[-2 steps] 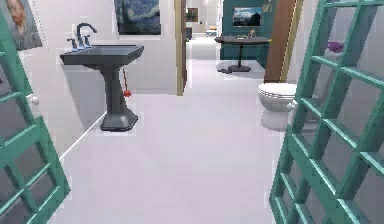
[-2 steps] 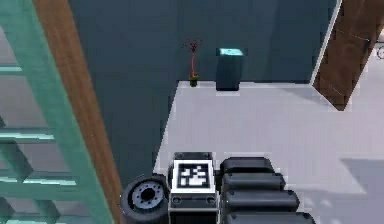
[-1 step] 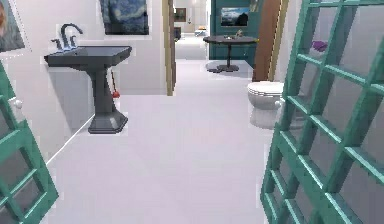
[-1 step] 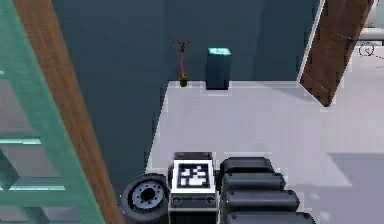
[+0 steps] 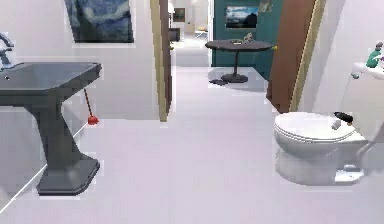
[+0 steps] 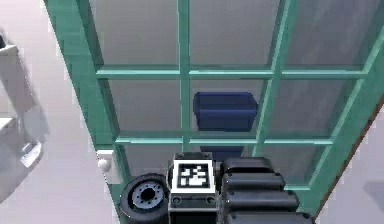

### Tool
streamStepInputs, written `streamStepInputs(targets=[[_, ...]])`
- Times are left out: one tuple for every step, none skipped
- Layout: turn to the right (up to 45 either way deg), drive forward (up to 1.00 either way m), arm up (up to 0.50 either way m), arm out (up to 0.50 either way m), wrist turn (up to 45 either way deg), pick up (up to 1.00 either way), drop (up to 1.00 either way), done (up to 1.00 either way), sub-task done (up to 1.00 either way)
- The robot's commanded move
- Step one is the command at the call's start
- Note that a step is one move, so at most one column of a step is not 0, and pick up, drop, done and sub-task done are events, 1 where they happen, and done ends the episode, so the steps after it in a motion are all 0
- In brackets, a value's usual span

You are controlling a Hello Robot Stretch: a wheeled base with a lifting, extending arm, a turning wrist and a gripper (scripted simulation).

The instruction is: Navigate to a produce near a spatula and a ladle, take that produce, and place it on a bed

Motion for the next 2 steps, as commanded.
streamStepInputs(targets=[[0.0, 1.0, 0.0, 0.0, 0.0, 0.0, 0.0, 0.0, 0.0], [3.0, 0.0, 0.0, 0.0, 0.0, 0.0, 0.0, 0.0, 0.0]])
